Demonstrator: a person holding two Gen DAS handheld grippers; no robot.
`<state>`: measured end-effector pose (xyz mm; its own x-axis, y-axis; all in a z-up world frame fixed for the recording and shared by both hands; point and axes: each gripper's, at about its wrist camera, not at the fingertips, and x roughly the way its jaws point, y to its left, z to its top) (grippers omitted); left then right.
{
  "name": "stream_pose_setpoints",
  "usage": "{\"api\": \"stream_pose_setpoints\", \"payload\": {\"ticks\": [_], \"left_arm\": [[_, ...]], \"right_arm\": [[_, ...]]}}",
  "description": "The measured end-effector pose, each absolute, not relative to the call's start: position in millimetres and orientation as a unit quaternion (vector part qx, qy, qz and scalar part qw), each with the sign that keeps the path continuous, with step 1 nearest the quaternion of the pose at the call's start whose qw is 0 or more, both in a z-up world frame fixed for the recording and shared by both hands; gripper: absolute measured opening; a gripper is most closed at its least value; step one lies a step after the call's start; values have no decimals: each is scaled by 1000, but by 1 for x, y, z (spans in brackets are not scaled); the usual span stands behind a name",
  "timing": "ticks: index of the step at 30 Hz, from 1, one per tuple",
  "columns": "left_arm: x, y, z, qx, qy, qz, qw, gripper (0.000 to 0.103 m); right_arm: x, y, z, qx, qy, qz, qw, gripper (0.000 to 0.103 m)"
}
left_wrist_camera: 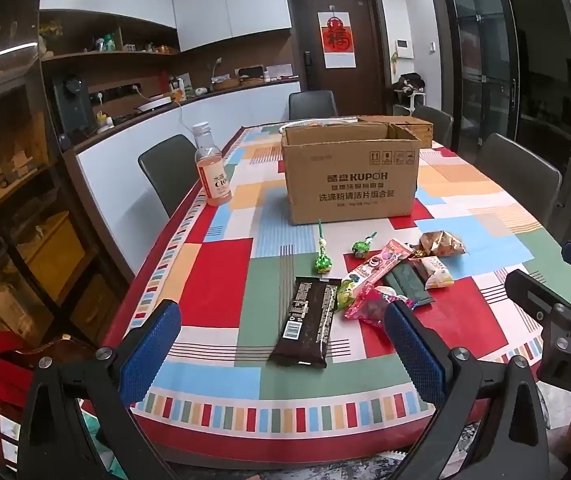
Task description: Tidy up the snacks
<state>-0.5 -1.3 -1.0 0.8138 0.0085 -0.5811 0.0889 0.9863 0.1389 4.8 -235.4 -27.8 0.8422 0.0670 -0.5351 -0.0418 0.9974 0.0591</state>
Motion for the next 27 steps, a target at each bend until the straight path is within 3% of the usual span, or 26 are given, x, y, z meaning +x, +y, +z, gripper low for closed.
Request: {"api": "stream_pose_setpoints", "payload": {"ticks": [27], "left_arm": [[-10,1,6,66,298,-18,952,103]], "right_arm": [[-4,-226,-23,5,274,34,961,103]]}}
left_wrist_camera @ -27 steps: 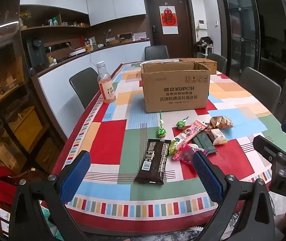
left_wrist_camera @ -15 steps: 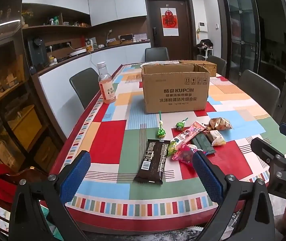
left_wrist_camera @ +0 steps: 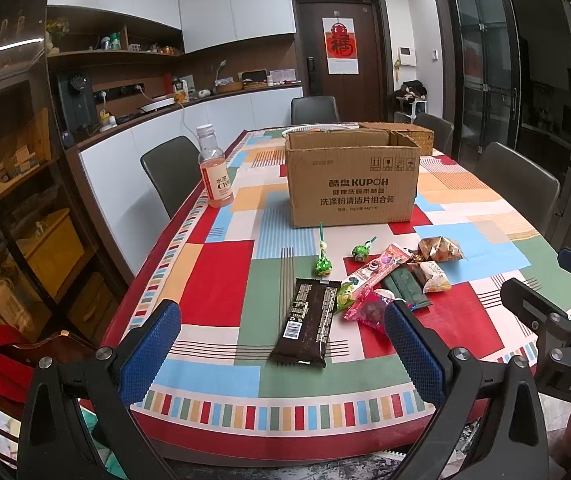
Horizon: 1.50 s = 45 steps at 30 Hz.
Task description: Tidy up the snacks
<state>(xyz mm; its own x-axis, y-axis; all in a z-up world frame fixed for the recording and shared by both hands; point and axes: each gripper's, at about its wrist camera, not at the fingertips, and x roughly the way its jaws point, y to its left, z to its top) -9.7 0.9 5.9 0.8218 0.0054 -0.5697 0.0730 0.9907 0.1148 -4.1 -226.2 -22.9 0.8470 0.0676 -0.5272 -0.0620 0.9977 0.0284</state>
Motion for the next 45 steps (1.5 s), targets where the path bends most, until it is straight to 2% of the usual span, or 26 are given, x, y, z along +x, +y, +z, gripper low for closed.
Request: {"api": "stream_pose_setpoints", "payload": {"ticks": [45], "left_arm": [[-11,4,6,64,297,-20,953,103]], "right_arm": [[-5,-228,-23,3,273,36,961,103]]}}
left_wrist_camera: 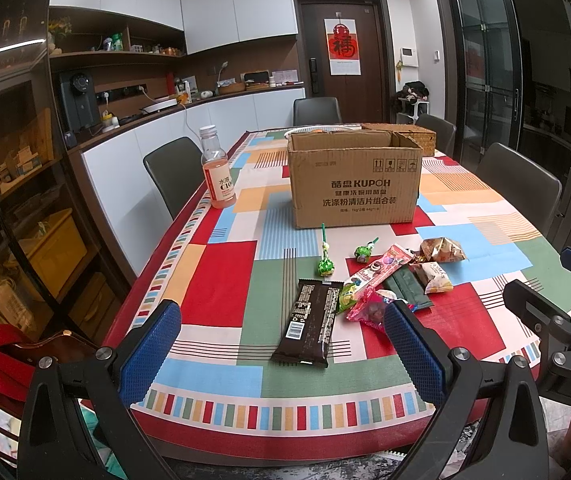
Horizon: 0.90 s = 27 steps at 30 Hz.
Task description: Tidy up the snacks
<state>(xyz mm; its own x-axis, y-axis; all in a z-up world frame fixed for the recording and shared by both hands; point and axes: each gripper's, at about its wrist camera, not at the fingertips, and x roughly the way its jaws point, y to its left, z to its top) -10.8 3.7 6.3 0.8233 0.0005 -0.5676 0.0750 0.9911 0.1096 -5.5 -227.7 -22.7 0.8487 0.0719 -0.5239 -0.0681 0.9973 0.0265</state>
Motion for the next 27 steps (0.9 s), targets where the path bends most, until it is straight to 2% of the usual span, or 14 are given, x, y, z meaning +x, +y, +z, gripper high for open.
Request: {"api": "stream_pose_setpoints", "payload": {"ticks": [16,27], "left_arm": [[2,14,-2,52,319,-18,946,103],[36,23,-25,34,365,-22,930,103]], "right_arm": [[5,-222,-28,-9,291,44,956,103],[45,-200,-48,-40,341,83,936,101]]}}
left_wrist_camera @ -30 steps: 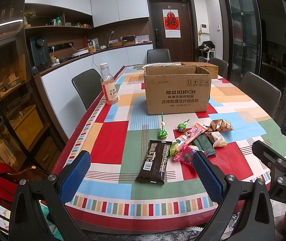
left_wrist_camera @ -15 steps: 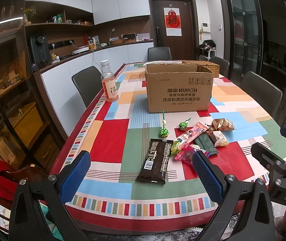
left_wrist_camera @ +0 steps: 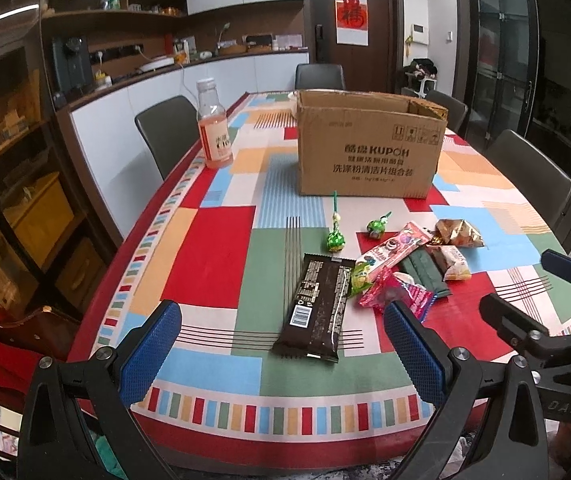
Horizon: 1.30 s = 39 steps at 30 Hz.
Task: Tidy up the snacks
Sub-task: 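Grasp the dark chocolate bar with the left tool while the right grasps the pink candy bag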
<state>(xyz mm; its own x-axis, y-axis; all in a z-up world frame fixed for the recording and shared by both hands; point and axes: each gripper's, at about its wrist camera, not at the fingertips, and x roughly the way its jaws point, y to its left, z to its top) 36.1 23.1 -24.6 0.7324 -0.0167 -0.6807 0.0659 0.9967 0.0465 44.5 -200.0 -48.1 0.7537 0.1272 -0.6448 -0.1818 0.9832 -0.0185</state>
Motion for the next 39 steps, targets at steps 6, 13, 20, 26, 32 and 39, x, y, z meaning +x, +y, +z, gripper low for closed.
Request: {"api": "stream_pose_setpoints", "payload": {"ticks": [6,13,20,26,32,39], "left_arm": [[56,24,-38,46,385,-46,921,97],[78,21,-57,57,411,-92,905,93],[98,17,-77,65,432,-127,890,88],[119,14,-99,69,462,-150,871,84],[129,7,-116,95,473,-151,863,81],[138,1,-128,97,491,-159,851,78]], "right_arm": [[72,-188,-64,-46,377,109,919,94],[97,-180,-82,-70,406,125,902,85],[112,-167,-95,-109,412,153,892,77],[127,-161,-112,-127,431,165,878,65],[137,-160,-126,-127,455,178,863,55],[141,-155,-132,-130,462,193,856,52]]}}
